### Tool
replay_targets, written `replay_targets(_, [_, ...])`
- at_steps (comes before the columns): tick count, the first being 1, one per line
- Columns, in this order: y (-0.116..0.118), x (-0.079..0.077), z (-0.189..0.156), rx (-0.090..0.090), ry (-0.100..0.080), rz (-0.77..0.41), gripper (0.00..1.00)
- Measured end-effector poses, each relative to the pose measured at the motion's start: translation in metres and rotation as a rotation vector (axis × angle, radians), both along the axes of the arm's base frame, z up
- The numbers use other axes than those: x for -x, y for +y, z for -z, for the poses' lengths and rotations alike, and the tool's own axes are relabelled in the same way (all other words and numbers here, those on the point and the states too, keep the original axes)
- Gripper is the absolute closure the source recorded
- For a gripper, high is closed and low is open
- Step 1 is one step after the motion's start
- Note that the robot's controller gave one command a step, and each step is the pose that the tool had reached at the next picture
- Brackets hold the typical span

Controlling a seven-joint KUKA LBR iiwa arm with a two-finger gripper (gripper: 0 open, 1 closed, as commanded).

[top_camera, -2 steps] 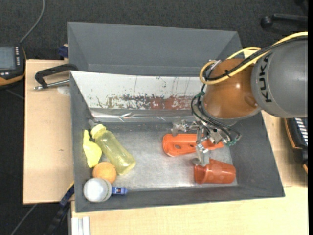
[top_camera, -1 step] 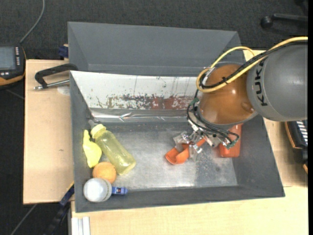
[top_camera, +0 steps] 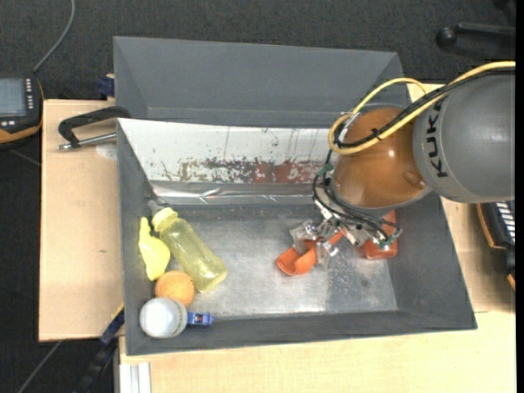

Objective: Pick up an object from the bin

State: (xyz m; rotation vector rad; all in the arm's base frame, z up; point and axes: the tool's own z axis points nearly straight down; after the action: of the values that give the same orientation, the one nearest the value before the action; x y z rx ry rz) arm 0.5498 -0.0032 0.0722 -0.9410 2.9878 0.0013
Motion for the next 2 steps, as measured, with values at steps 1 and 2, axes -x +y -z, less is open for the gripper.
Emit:
replay_targets(1, [0.0000, 0.0000, 0.0000, 0.000, 0.000, 0.000, 1.00])
replay_targets(2, [-0.0022, 0.0018, 0.0001, -0.002, -0.003, -0.014, 1.00])
